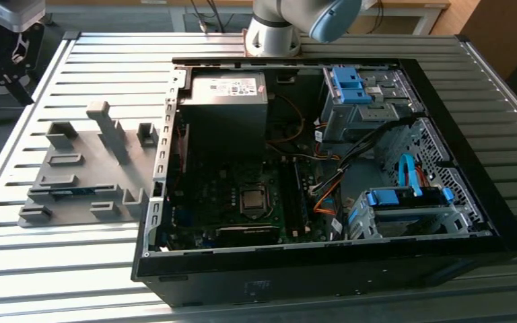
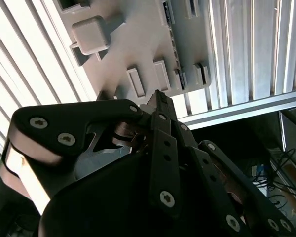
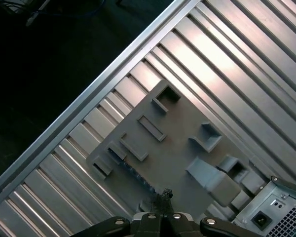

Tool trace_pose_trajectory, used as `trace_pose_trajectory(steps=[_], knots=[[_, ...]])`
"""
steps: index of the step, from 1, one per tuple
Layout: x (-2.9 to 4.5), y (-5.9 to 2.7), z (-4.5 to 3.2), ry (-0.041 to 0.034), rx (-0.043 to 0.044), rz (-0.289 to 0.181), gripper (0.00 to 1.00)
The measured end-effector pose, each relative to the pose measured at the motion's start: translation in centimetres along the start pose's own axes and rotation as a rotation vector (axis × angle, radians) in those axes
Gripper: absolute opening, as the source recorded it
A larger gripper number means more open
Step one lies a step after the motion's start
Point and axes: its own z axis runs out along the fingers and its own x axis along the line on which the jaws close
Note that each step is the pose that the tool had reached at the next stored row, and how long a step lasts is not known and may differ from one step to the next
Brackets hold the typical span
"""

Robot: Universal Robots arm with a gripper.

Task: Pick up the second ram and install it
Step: 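Pick up the second ram and move it above second insertion slot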

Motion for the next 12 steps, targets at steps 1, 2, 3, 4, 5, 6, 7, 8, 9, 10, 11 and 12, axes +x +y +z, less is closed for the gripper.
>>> trace_pose_trajectory(steps=[1,2,3,4,5,6,7,8,9,10,11,12], knots=[[0.00,0.00,0.01,0.0000,0.0004,-0.013,0.11],[0.00,-0.01,0.02,0.0000,0.0007,-0.027,0.11],[0.00,-0.01,0.03,0.0001,0.0009,-0.042,0.11],[0.00,-0.01,0.05,0.0001,0.0011,-0.056,0.11],[0.00,-0.01,0.06,0.0004,0.0012,-0.070,0.11],[0.00,-0.01,0.08,0.0005,0.0014,-0.083,0.11],[0.00,-0.01,0.09,0.0006,0.0015,-0.095,0.11],[0.01,-0.01,0.11,0.0008,0.0017,-0.107,0.11],[0.01,-0.01,0.13,0.0007,0.0020,-0.118,0.11],[0.02,-0.01,0.15,0.0006,0.0022,-0.129,0.11],[0.04,-0.02,0.18,0.0004,0.0026,-0.138,0.11],[0.06,-0.02,0.21,0.0003,0.0028,-0.148,0.11]])
